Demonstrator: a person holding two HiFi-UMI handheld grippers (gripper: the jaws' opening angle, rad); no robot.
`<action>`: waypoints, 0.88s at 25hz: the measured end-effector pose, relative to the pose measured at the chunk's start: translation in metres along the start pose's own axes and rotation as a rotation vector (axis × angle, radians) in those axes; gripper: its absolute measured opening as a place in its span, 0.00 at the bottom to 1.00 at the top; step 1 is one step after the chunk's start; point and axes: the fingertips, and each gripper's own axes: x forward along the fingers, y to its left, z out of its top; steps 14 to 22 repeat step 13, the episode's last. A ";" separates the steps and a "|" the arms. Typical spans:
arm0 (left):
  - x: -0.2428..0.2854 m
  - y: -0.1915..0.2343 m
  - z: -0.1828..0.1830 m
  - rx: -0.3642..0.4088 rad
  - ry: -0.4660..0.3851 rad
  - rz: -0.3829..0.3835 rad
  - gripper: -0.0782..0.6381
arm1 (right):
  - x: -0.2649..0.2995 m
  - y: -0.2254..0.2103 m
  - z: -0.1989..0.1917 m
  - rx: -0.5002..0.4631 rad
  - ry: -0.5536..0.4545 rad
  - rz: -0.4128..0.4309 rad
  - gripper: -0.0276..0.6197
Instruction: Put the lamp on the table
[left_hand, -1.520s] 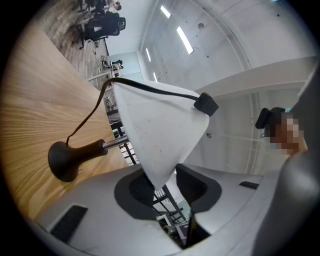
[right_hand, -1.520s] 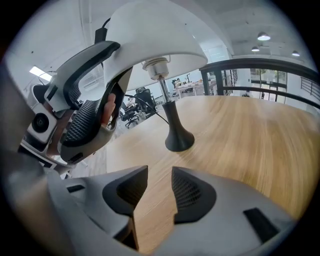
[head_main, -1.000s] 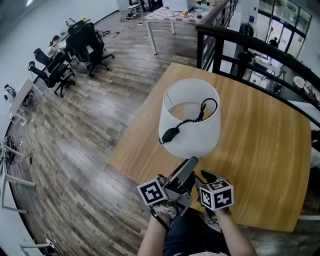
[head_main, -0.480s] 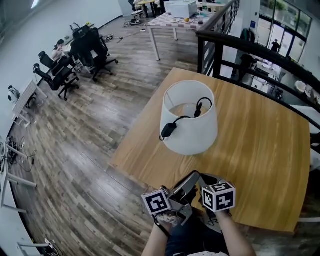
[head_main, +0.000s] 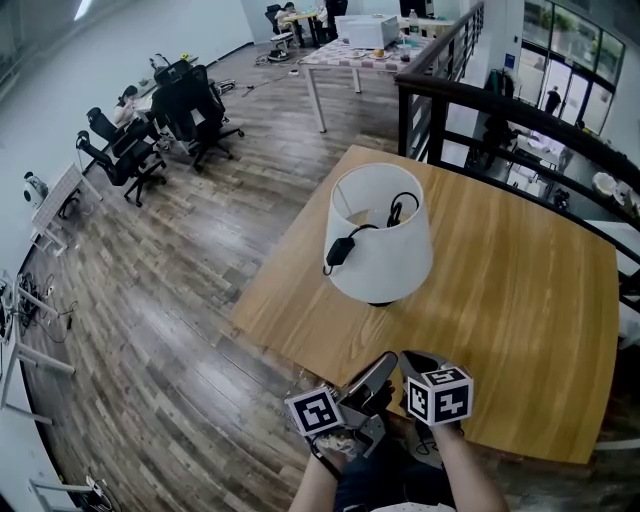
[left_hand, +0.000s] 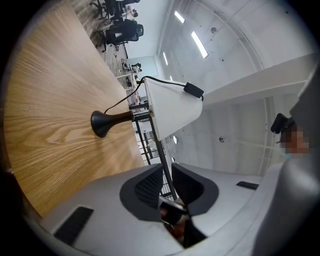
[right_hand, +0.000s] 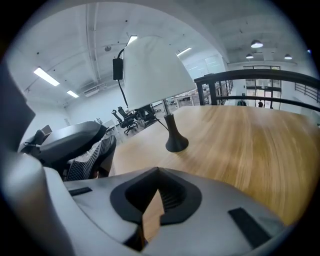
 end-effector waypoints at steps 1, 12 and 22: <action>-0.001 -0.001 -0.001 0.001 -0.002 -0.002 0.21 | -0.001 0.000 -0.001 -0.001 0.000 0.000 0.06; -0.007 -0.020 -0.017 0.020 0.014 -0.030 0.18 | -0.020 0.006 -0.007 -0.012 -0.010 -0.001 0.06; -0.009 -0.020 -0.019 0.023 0.016 -0.032 0.18 | -0.020 0.007 -0.009 -0.011 -0.011 -0.002 0.06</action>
